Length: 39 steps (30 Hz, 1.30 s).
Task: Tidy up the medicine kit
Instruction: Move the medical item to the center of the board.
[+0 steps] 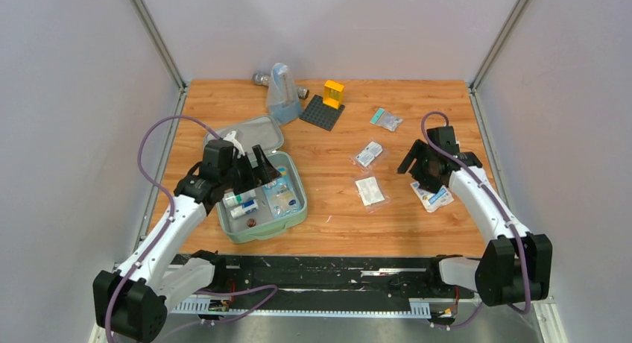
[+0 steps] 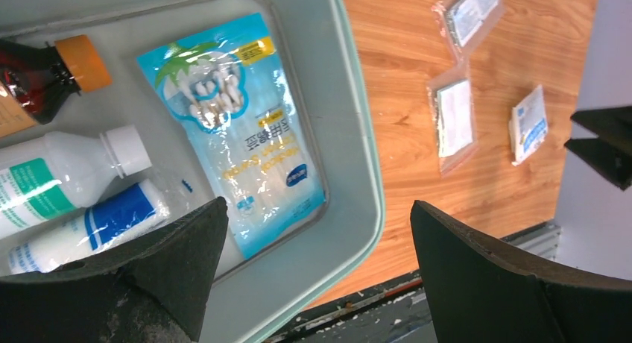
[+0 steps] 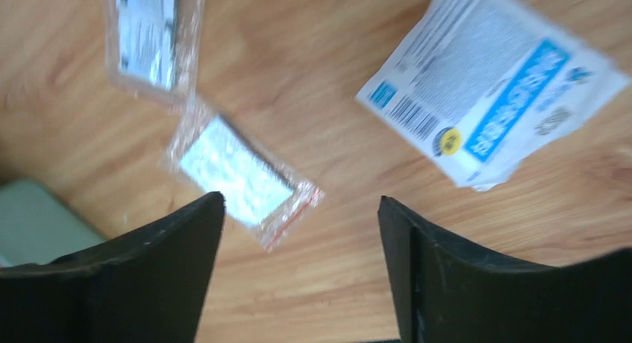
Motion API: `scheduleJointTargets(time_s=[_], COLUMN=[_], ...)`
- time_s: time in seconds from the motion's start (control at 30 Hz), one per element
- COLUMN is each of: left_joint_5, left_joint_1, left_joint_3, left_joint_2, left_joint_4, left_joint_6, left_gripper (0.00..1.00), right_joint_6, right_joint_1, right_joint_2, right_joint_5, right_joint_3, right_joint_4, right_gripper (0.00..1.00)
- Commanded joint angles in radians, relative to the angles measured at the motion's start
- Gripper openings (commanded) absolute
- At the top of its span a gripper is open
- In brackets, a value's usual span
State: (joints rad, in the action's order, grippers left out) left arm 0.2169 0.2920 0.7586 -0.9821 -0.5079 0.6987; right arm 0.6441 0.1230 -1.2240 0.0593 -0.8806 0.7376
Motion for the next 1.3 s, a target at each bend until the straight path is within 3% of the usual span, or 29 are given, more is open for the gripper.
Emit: scheduleJointTargets(time_s=[0.0, 0.17, 0.37, 0.57, 0.8, 0.93, 1.27], left_joint_5=[0.076, 0.136, 0.167, 0.159, 0.136, 0.135, 0.133], left_joint_1=[-0.005, -0.004, 0.013, 0.048, 0.084, 0.09, 0.112], left_joint_3=[0.041, 0.046, 0.035, 0.033, 0.048, 0.052, 0.057], left_joint_2=[0.028, 0.02, 0.011, -0.022, -0.051, -0.068, -0.094], left_joint_4=[0.011, 0.041, 0.073, 0.109, 0.123, 0.128, 0.142], left_joint_6=[0.012, 0.027, 0.028, 0.049, 0.06, 0.059, 0.064], left_gripper=[1.0, 1.0, 1.0, 1.0, 1.0, 1.0, 1.0], right_joint_6=[0.045, 0.087, 0.062, 0.047, -0.006, -0.016, 0.049], right_joint_1=[-0.005, -0.078, -0.258, -0.281, -0.277, -0.257, -0.209], right_joint_2=[-0.054, -0.1, -0.189, -0.305, -0.388, -0.364, -0.239], right_joint_5=[-0.421, -0.532, -0.347, -0.325, -0.117, -0.076, 0.264], right_joint_3=[-0.123, -0.139, -0.157, -0.205, -0.182, -0.121, 0.055], right_joint_4=[0.093, 0.091, 0.033, 0.012, -0.015, -0.04, -0.16], right_gripper=[0.84, 1.0, 1.0, 0.99, 0.9, 0.87, 0.8])
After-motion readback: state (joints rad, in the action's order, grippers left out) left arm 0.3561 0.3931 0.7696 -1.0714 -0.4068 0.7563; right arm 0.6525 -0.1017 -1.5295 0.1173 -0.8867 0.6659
